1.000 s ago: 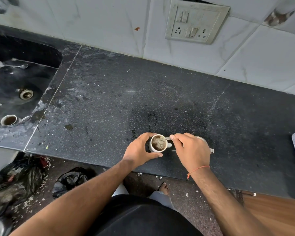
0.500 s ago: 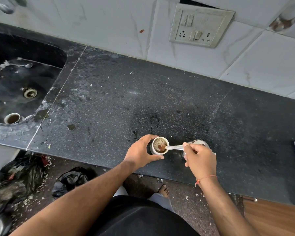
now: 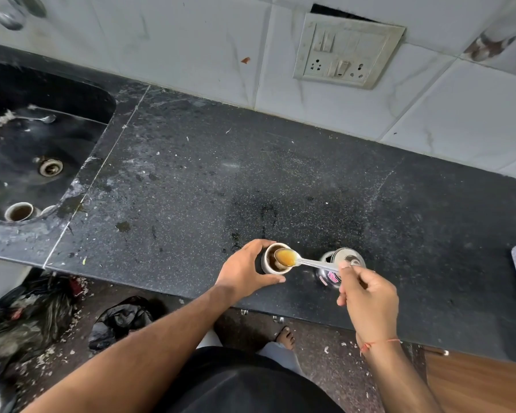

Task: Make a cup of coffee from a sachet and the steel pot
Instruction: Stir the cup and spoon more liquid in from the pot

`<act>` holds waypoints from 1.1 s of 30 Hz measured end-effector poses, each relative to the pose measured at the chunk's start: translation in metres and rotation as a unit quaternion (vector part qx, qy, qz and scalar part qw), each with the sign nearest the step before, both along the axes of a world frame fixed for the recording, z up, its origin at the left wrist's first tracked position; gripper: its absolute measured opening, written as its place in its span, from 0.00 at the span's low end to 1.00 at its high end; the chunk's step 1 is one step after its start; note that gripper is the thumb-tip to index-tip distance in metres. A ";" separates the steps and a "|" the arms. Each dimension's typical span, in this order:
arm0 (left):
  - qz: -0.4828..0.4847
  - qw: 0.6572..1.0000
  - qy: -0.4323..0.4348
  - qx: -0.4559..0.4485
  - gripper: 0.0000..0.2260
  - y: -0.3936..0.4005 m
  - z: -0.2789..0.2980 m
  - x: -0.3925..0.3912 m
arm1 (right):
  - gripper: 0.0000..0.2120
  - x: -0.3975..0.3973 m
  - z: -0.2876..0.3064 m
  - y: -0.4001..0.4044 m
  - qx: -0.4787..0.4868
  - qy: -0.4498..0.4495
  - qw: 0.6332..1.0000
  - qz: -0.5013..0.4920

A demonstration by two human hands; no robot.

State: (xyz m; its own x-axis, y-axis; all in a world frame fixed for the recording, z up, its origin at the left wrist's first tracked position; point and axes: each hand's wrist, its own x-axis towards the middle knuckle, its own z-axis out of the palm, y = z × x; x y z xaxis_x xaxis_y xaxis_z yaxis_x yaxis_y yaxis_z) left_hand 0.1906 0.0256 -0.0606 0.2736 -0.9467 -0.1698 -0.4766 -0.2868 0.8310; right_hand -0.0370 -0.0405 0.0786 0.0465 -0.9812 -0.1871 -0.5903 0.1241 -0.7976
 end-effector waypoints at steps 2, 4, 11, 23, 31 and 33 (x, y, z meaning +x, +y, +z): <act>0.000 1.000 0.002 -0.003 0.35 0.000 -0.001 0.000 | 0.16 0.001 0.009 0.003 -0.032 0.002 0.999 0.003; 0.001 1.000 0.004 -0.002 0.35 0.000 -0.001 0.000 | 0.14 0.002 0.018 0.006 -0.082 0.015 0.996 0.017; -0.001 1.000 0.001 0.000 0.35 -0.001 -0.001 0.000 | 0.10 0.000 0.036 0.009 -0.336 0.104 0.930 0.106; 0.002 1.000 0.000 0.001 0.35 0.000 -0.002 0.000 | 0.13 0.008 0.009 0.000 -0.446 0.247 0.817 0.270; 0.010 1.000 0.005 -0.010 0.34 0.000 -0.004 -0.002 | 0.13 0.034 -0.022 -0.009 -0.399 0.274 0.795 0.366; 0.011 1.000 0.007 -0.009 0.34 -0.001 -0.004 -0.002 | 0.13 0.042 -0.023 -0.014 -0.394 0.278 0.793 0.372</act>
